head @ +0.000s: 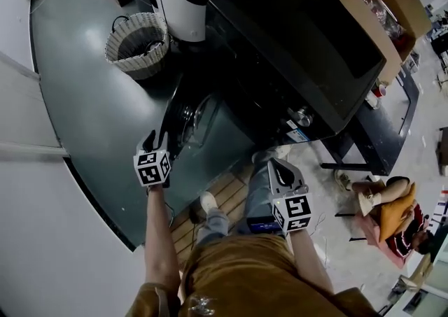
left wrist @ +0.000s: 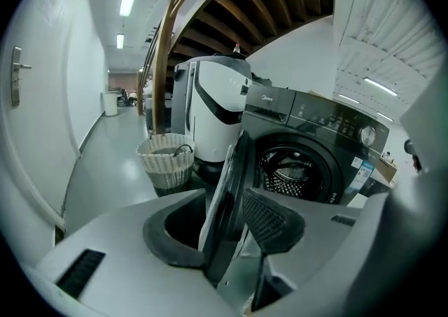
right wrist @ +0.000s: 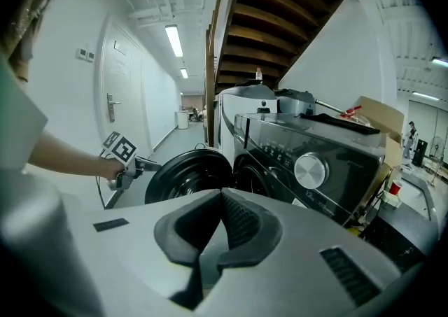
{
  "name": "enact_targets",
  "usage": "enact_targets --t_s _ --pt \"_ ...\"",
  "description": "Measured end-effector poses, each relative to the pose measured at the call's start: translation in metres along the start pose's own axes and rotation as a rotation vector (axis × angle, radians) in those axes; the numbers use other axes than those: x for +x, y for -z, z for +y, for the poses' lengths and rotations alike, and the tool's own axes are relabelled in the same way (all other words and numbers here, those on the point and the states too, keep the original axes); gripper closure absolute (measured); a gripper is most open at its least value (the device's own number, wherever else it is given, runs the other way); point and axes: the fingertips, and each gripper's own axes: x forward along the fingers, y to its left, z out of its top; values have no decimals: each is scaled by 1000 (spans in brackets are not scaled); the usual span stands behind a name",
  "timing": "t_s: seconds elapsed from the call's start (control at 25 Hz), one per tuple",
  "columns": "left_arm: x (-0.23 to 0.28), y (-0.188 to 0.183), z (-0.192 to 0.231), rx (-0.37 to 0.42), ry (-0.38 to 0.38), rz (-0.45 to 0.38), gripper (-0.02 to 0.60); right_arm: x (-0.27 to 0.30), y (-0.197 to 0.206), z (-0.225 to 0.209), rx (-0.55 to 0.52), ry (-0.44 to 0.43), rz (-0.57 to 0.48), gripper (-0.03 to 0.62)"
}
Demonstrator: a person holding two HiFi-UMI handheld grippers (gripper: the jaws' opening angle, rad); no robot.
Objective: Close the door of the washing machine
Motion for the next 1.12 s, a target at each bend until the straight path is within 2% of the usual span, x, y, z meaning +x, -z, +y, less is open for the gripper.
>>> enact_targets --t_s 0.16,0.36,0.8,1.12 --pt "15 -1 -4 -1 8 1 413 9 10 -10 20 -18 36 582" --pt "23 -2 2 -58 -19 -20 422 10 20 -22 38 -14 67 582" --pt "26 -2 8 -49 -36 -15 420 9 27 -35 53 -6 70 582" --pt "24 -1 3 -53 -19 -2 425 4 22 -32 62 -3 48 582"
